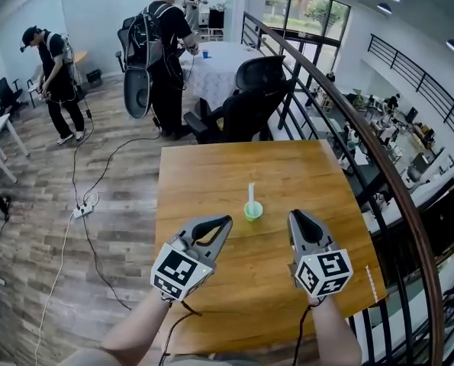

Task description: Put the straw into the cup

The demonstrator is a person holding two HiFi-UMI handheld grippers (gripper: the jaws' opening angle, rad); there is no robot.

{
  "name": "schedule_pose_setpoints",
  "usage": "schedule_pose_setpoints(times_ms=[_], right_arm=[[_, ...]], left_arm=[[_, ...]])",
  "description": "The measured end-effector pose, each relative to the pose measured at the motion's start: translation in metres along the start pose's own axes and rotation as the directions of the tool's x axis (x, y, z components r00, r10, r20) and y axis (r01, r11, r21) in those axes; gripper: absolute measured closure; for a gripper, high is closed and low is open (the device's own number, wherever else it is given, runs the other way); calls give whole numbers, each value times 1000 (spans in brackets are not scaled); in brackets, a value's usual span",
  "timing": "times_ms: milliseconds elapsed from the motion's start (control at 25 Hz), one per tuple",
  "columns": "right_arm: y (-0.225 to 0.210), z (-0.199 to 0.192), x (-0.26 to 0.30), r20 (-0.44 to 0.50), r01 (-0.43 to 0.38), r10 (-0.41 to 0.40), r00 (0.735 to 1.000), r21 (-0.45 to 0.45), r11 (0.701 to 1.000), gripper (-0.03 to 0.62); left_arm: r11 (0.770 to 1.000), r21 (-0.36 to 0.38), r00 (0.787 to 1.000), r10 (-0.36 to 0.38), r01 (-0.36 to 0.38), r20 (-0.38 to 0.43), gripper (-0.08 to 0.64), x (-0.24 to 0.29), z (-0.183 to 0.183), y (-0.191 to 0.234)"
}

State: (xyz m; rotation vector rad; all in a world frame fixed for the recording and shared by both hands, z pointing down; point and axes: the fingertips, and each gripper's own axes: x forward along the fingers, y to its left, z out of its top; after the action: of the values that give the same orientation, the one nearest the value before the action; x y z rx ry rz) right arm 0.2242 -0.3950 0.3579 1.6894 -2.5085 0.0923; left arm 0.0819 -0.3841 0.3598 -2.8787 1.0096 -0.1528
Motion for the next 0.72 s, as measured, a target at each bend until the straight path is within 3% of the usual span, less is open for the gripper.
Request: schedule_pose_setpoints(times_ms=[240, 360, 600, 720], right_arm=[[35, 45, -54, 94, -39, 38, 995, 13, 999, 557], [51, 56, -71, 125, -79, 75, 989, 22, 997, 558], [84, 50, -101, 141, -154, 137, 980, 116, 981, 558], [96, 47, -109, 152, -191, 167, 974, 157, 969, 558]], left_arm=[[999, 4, 995, 44, -45, 86, 546, -41, 44, -8], [998, -10, 995, 55, -55, 80, 546, -59, 52, -16], [1000, 18, 998, -3, 2, 58, 546, -81, 50, -50], [996, 71, 996, -61, 57, 59, 546, -90, 47, -73]])
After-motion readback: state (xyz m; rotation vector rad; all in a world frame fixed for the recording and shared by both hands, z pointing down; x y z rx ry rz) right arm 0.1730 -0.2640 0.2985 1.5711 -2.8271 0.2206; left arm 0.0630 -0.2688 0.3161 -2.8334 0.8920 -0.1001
